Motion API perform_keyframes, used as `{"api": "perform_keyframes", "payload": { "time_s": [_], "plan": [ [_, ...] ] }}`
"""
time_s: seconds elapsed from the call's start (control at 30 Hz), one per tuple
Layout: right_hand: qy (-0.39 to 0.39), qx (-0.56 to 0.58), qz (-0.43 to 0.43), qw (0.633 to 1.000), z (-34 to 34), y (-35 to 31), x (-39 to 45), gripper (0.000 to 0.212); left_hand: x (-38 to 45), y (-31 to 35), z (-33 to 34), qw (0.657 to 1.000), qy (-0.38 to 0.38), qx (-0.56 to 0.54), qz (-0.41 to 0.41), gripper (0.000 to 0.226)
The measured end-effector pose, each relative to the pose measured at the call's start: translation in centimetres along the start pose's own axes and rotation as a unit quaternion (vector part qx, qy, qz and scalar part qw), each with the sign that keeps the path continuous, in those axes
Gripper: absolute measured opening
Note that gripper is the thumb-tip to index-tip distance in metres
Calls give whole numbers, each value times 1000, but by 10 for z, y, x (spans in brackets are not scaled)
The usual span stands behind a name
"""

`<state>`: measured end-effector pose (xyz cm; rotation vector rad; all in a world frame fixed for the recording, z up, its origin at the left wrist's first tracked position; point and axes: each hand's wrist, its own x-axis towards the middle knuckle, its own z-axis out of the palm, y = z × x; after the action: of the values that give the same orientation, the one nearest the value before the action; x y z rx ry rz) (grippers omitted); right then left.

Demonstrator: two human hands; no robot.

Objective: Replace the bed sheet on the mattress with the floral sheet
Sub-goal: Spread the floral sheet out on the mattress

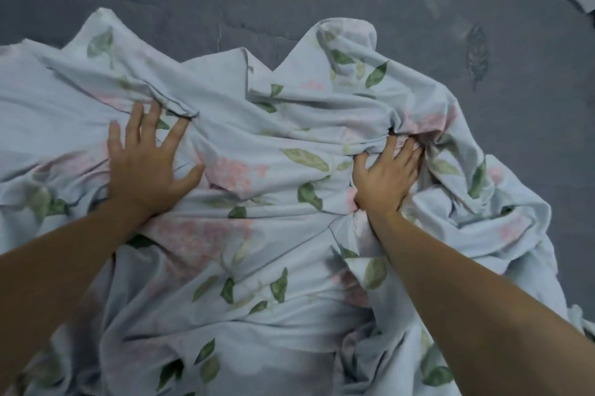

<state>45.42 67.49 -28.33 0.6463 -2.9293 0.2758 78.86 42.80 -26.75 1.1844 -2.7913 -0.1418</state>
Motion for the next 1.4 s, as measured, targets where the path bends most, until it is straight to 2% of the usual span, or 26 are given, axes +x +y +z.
{"api": "perform_keyframes", "payload": {
  "time_s": [0.27, 0.63, 0.87, 1.2, 1.4],
  "plan": [
    [-7, -8, -2, 1000, -4, -3, 1, 66, 5, 2, -2, 999, -32, -5, -21, 86],
    [-93, -35, 17, 995, -12, -5, 6, 70, 9, -1, 4, 995, -94, 26, -30, 84],
    [-123, -38, 27, 991, -16, -9, 8, 73, 10, -2, 12, 996, -84, 28, -19, 77],
    [-93, -38, 5, 995, -8, -4, 7, 72, 11, -4, 14, 998, -61, 8, -8, 80],
    [-95, -46, 14, 994, -7, -4, 6, 74, 11, -5, 13, 997, -72, -5, -8, 85]
  ]
}}
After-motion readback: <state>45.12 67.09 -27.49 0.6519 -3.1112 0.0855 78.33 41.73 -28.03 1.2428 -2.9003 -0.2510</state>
